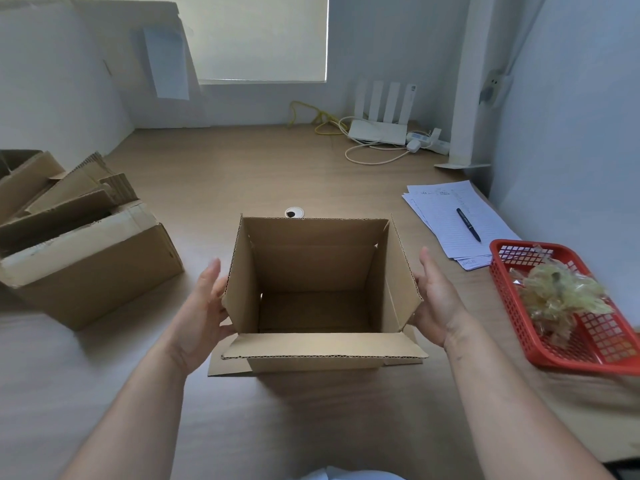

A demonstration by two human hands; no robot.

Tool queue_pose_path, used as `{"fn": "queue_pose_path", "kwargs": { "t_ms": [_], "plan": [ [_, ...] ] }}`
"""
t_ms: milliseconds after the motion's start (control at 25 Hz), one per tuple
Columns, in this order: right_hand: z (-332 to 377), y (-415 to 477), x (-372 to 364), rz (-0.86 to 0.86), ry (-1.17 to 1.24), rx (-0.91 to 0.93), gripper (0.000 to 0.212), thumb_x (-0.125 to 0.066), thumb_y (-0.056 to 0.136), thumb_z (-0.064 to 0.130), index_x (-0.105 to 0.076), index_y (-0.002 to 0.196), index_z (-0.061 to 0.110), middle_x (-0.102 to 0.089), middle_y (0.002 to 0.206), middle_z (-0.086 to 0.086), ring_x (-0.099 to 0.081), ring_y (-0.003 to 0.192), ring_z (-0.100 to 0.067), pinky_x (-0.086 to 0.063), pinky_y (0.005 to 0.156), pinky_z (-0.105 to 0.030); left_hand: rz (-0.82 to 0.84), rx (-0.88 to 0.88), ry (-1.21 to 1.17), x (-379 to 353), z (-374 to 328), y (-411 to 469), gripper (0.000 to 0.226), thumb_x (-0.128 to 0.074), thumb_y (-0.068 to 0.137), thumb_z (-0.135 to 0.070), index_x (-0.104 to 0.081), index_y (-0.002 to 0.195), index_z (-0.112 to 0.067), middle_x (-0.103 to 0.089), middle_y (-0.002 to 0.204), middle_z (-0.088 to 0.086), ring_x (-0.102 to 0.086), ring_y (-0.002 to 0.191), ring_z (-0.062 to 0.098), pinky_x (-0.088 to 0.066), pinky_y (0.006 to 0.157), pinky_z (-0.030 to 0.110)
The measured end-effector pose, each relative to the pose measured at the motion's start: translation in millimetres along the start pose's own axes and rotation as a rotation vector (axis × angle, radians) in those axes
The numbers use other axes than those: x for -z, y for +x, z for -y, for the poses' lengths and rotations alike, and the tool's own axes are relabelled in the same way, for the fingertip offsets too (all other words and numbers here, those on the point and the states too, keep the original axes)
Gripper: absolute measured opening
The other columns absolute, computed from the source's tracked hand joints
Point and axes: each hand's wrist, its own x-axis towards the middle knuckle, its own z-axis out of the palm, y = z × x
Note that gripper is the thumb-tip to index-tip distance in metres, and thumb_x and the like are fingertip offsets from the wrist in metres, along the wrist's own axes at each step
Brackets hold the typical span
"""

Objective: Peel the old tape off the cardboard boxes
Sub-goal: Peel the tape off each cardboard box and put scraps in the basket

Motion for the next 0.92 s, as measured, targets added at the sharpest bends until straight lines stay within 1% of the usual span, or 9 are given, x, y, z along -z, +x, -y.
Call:
{"fn": "queue_pose_path", "kwargs": {
  "t_ms": [120, 240, 400, 440, 520, 560, 640, 800, 920],
  "plan": [
    [-10.3, 7.9, 2.7, -0.022, -0.108, -0.121, 0.064, -0.030, 0.086, 0.075, -0.073, 0.097, 0.028, -0.067, 0.108, -0.006, -0.059, 0.098, -0.026, -0.047, 0.071, -0.037, -0.008, 0.156, -0.006, -1.4, 8.6, 11.0, 0.085, -0.017, 0.079, -0.083, -0.070, 0.108, -0.023, -0.073, 0.104, 0.005, -0.064, 0.102, 0.018, -0.046, 0.088, 0.034],
    [-12.7, 14.5, 0.6, 0.034, -0.094, -0.085, 0.055, -0.041, 0.088, 0.066, -0.064, 0.116, 0.024, -0.069, 0.104, -0.004, -0.061, 0.097, -0.026, -0.047, 0.082, -0.035, 0.052, 0.192, -0.023, -7.9, 12.8, 19.3, 0.091, -0.013, 0.077, -0.085, -0.063, 0.120, -0.023, -0.069, 0.115, 0.008, -0.056, 0.119, 0.026, -0.031, 0.112, 0.044],
    [3.0, 20.7, 1.5, 0.005, -0.052, 0.123, 0.023, -0.048, 0.097, 0.034, -0.062, 0.106, 0.018, -0.071, 0.069, 0.010, -0.067, 0.061, -0.005, -0.051, 0.051, -0.018, 0.026, 0.075, -0.037, -8.7, -6.6, 24.9, 0.091, -0.006, 0.081, -0.082, -0.061, 0.121, -0.022, -0.070, 0.116, 0.003, -0.056, 0.118, 0.019, -0.041, 0.097, 0.038],
    [7.7, 22.5, 2.9, -0.022, -0.062, 0.173, 0.025, -0.045, 0.099, 0.033, -0.063, 0.100, 0.016, -0.068, 0.064, 0.012, -0.064, 0.057, -0.002, -0.050, 0.049, -0.016, 0.023, 0.034, -0.077, -6.8, -11.5, 25.9, 0.091, -0.005, 0.081, -0.082, -0.057, 0.127, -0.022, -0.068, 0.120, 0.002, -0.055, 0.119, 0.017, -0.040, 0.096, 0.038],
    [17.9, 21.2, 0.8, 0.013, 0.036, 0.159, 0.039, -0.042, 0.096, 0.051, -0.065, 0.078, 0.025, -0.063, 0.060, 0.010, -0.060, 0.055, -0.005, -0.048, 0.053, -0.021, 0.031, -0.048, -0.196, -2.6, -18.1, 25.8, 0.092, -0.009, 0.080, -0.083, -0.051, 0.134, -0.021, -0.061, 0.130, 0.006, -0.052, 0.125, 0.023, -0.036, 0.105, 0.044],
    [21.4, 19.3, -0.4, 0.059, 0.113, 0.132, 0.049, -0.041, 0.091, 0.063, -0.064, 0.072, 0.025, -0.061, 0.062, 0.005, -0.057, 0.058, -0.009, -0.045, 0.057, -0.023, 0.037, -0.080, -0.248, -1.7, -19.7, 25.0, 0.094, -0.013, 0.077, -0.084, -0.051, 0.135, -0.019, -0.059, 0.133, 0.010, -0.050, 0.127, 0.027, -0.035, 0.108, 0.047],
    [21.6, 19.5, 0.1, 0.132, 0.241, 0.140, 0.062, -0.038, 0.082, 0.075, -0.068, 0.084, 0.020, -0.063, 0.080, -0.006, -0.059, 0.076, -0.017, -0.043, 0.073, -0.029, 0.048, -0.105, -0.286, -3.0, -19.8, 24.8, 0.096, -0.019, 0.073, -0.085, -0.051, 0.135, -0.018, -0.056, 0.135, 0.013, -0.049, 0.129, 0.029, -0.037, 0.106, 0.048],
    [2.3, 24.4, 0.2, 0.053, 0.226, 0.161, 0.070, -0.024, 0.093, 0.064, -0.051, 0.133, 0.013, -0.064, 0.121, -0.010, -0.060, 0.112, -0.024, -0.048, 0.093, -0.037, -0.006, -0.014, -0.093, -14.0, -7.8, 30.3, 0.091, -0.018, 0.073, -0.084, -0.042, 0.139, -0.027, -0.057, 0.132, -0.003, -0.050, 0.124, 0.017, -0.043, 0.090, 0.043],
    [-9.7, 29.2, -1.0, -0.013, 0.124, 0.163, 0.066, -0.026, 0.095, 0.060, -0.045, 0.139, 0.015, -0.056, 0.133, -0.009, -0.052, 0.122, -0.022, -0.044, 0.096, -0.036, 0.018, 0.004, 0.043, -18.1, 0.6, 34.9, 0.071, -0.019, 0.072, -0.085, -0.048, 0.123, -0.044, -0.058, 0.119, -0.023, -0.052, 0.112, -0.001, -0.043, 0.082, 0.036]
  ]
}}
